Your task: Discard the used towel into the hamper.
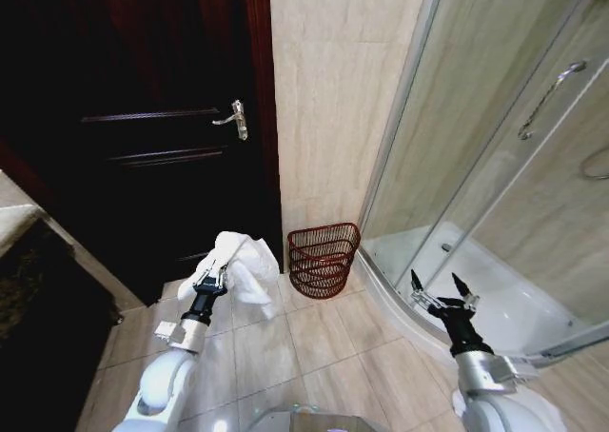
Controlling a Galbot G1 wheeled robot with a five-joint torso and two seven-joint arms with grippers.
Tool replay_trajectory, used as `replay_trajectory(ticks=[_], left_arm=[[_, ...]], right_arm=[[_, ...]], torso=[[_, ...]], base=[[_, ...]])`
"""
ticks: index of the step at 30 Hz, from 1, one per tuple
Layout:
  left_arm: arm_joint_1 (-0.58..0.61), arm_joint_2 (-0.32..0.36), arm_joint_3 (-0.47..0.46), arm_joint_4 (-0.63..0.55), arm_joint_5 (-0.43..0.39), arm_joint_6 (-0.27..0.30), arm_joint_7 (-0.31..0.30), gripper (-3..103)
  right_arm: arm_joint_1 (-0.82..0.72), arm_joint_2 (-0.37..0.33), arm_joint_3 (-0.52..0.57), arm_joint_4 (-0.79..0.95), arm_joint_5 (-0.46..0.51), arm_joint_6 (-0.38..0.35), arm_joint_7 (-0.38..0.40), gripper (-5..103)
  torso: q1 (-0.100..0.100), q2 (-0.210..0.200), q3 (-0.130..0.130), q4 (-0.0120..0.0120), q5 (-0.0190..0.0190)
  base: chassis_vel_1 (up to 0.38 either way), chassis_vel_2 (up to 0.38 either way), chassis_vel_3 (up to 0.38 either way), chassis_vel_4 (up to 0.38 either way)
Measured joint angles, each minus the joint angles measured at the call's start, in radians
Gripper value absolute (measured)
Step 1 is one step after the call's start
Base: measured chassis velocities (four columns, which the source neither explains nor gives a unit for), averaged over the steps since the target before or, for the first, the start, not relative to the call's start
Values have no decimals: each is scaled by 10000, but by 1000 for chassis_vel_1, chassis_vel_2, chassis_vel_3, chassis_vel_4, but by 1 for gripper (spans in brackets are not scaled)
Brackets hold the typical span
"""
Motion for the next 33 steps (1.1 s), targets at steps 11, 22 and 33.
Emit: replay_trajectory(ticks=[11,22,33], left_arm=[[12,-25,58,-58,-87,-59,91,9],[33,-34,39,-69,2,-98,92,9],[-36,-61,80,-39,184,-28,55,9]], right_arm=[[51,-28,12,29,-1,-15,50,100],[223,-11,-97,104,-46,-181,405,100],[300,-25,-99,236,-140,-427,697,100]], torso=[[26,48,31,-3,0],[38,85,50,-1,1],[45,103,60,0,0]], base=[[-76,73,80,-80],[-65,62,68,-58],[0,0,0,0]])
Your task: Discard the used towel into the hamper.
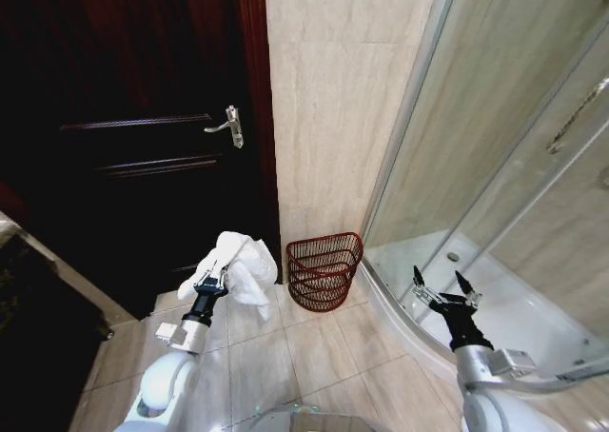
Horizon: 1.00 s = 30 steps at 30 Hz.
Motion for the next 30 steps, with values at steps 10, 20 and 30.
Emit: replay_trajectory(ticks=[10,20,30], left_arm=[[-46,-17,33,103,39,0,-3,9],[-135,4,59,205,44,-33,15,9],[-1936,679,335,340,-431,1116,1008,9]], right_arm=[[-6,6,-34,20,-67,-83,61,100],[38,24,-73,89,-89,-80,71,100],[56,131,-108,187,27,-25,-42,100]], torso=[[6,11,7,-1,0],[9,17,10,0,1],[10,20,13,4,-2]], base=[[-33,-31,-37,-36],[-81,-93,-85,-92],[-43,-51,-41,-43]])
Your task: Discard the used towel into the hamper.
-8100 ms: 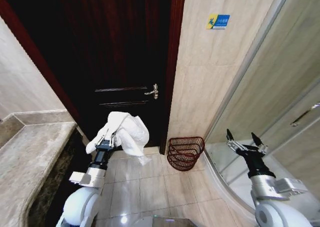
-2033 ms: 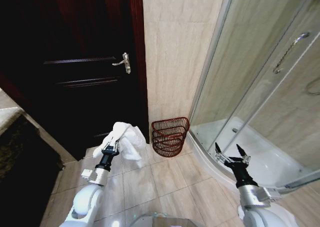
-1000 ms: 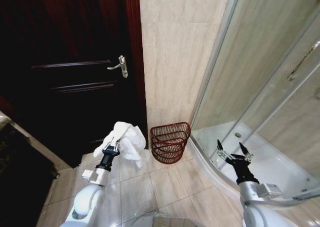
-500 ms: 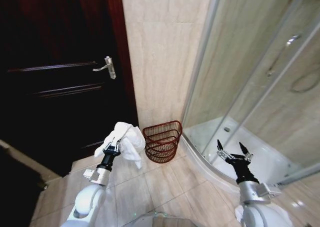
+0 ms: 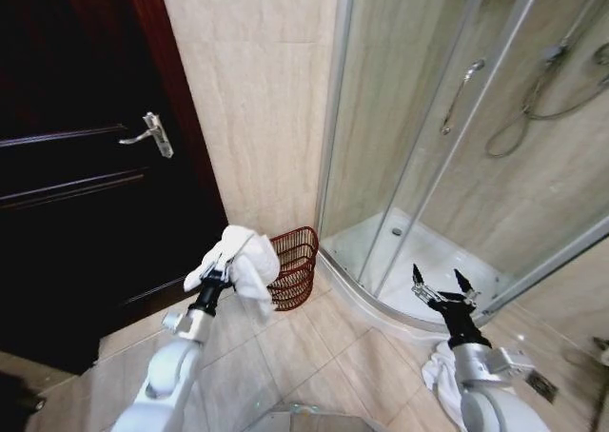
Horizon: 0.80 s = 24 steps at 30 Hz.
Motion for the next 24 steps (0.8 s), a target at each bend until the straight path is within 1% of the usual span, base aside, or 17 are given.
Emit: replay_trajectory(ticks=[1,2,4,5,6,7,8,10,12,13,15,17,18,19,20,22,24], left_arm=[[-250,176,87,-8,-159,305,95,9],[-597,479,278,0,-381,772,232,9],[-1277,1057,740,176,-622,1340,552,9],[-1277,1057,740,176,-622,1340,552,9],[-1984,1490,1211,475,-806,1556,783,9],[-2275,1647,1403,599,-907,1643,858,9],[-2275,1647,1403,599,-907,1643,858,9],[-3574,2211,2332,1280,-1503,1975,1013,9],[-4579,2520,3091,1915,-1700,2103,1029,9],[-4579,2520,3091,1915,-1700,2103,1029,9],[-5521,2705,3925,2684,-1777,2139,1105,9],[-6423,2726,4780,3355,-1955,2213,1222,9],[-6423,2726,4780,3355,-1955,2213,1222,9],[-6875,2696,5164,3707,-2059,2235,1269,9],[-7629,2606,5741,4339,-2166,2183,1374,9],[-7907,2554,5912,4572,-2171,2151,1423,9],[-8927,2320,6338,5340,-2125,2089,1515,9]], right_arm=[[6,23,9,52,15,-21,-19,100],[13,56,36,101,21,-34,-52,100],[-3,114,100,136,26,-10,-114,100],[-3,114,100,136,26,-10,-114,100],[-95,147,123,214,123,27,-174,100],[-153,151,123,272,191,23,-182,100],[-153,151,123,272,191,23,-182,100],[-311,179,119,531,403,-54,-213,100],[-285,193,165,658,427,-79,-222,100],[-285,193,165,658,427,-79,-222,100],[-228,180,244,717,450,-82,-223,100],[-191,137,328,719,461,-73,-232,100],[-191,137,328,719,461,-73,-232,100],[-175,118,358,704,486,-62,-233,100],[-153,95,397,645,526,-23,-233,100],[-154,87,400,620,532,2,-234,100],[-169,84,402,542,559,103,-234,100]], torso=[[0,0,0,0,1],[0,0,0,-2,2],[1,1,1,-3,1],[1,1,1,-3,1],[1,1,1,-5,3],[1,1,2,-4,2],[1,1,2,-4,2],[2,1,2,-6,0],[2,2,2,-7,3],[2,2,2,-7,3],[2,2,3,-4,2],[3,2,3,-3,2],[3,2,3,-3,2],[3,2,3,-4,1],[3,2,3,-7,3],[3,3,4,-4,1],[4,2,4,-7,3]], base=[[0,0,0,0],[0,0,0,0],[0,0,0,0],[0,0,0,0],[0,0,0,0],[0,0,0,0],[0,0,0,0],[0,0,0,0],[0,0,0,0],[0,0,0,0],[0,0,0,0],[0,0,0,0],[0,0,0,0],[0,0,0,0],[0,0,0,0],[0,0,0,0],[0,0,0,0]])
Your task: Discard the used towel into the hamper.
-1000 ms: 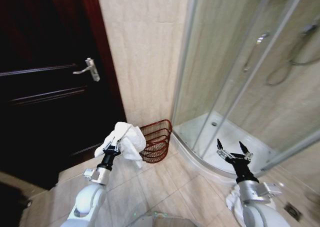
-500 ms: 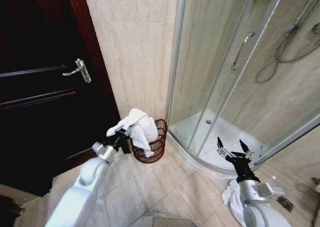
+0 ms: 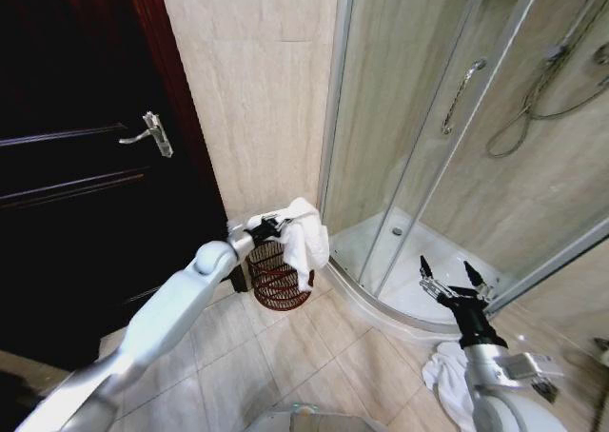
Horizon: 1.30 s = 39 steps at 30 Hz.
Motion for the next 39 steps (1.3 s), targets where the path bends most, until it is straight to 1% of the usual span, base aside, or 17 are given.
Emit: replay_trajectory(ticks=[7,9,10,12,13,15,17,21,22,26,28,29,30,31,33,35,39], left_arm=[[-1014,-48,59,491,90,30,-305,9],[-1246,-142,-57,1258,457,-245,-347,9],[-1246,-142,-57,1258,457,-245,-347,9],[-1425,-312,-88,2071,954,-666,-348,9],[-1425,-312,-88,2071,954,-666,-348,9],[-1615,-572,-36,2880,1204,-1001,-312,9],[-1654,-644,-12,3060,1246,-1030,-290,9],[-1957,-1062,192,4368,1747,-1452,-30,9],[-1957,-1062,192,4368,1747,-1452,-30,9],[-1988,-1049,404,4920,1834,-1452,389,9],[-1935,-851,532,5178,1820,-1048,1350,9],[-1934,-819,567,5266,1829,-978,1586,9],[-1934,-819,567,5266,1829,-978,1586,9],[-1993,-808,691,5639,2066,-964,1990,9],[-2308,-1000,885,6434,2447,-1395,2438,9],[-2400,-1104,931,6647,2594,-1485,2565,9],[-2694,-1530,974,7302,3240,-1572,3433,9]], right_arm=[[124,13,9,-125,56,58,6,100],[169,-15,19,-125,121,49,10,100],[169,-15,19,-125,121,49,10,100],[198,-52,45,-116,170,33,16,100],[198,-52,45,-116,170,33,16,100],[202,-77,74,-116,207,28,19,100],[199,-79,82,-116,211,27,20,100],[201,-76,100,-121,229,41,22,100],[201,-76,100,-121,229,41,22,100],[203,-82,124,-122,255,50,29,100],[205,-80,129,-132,260,63,31,100],[205,-76,125,-133,260,67,31,100],[205,-76,125,-133,260,67,31,100],[203,-69,110,-133,259,78,32,100],[173,-58,78,-108,230,161,27,100],[166,-57,67,-80,226,161,26,100],[300,-14,63,21,206,23,66,100]], torso=[[-1,3,-1,2,3],[-1,3,-1,5,0],[-1,3,-1,5,0],[0,3,-1,6,-1],[0,3,-1,6,-1],[0,3,-1,3,0],[0,3,-1,2,-1],[-1,3,-1,-3,1],[-1,3,-1,-3,1],[0,3,-1,-1,-2],[-2,3,-3,4,3],[-2,3,-2,6,2],[-2,3,-2,6,2],[-1,3,-2,7,-3],[-2,3,-2,8,3],[-2,3,-3,4,3],[-1,3,-1,-2,1]], base=[[0,0,0,0],[0,0,0,0],[0,0,0,0],[0,0,0,0],[0,0,0,0],[0,0,0,0],[0,0,0,0],[0,0,0,0],[0,0,0,0],[0,0,0,0],[0,0,0,0],[0,0,0,0],[0,0,0,0],[0,0,0,0],[0,0,0,0],[0,0,0,0],[0,0,0,0]])
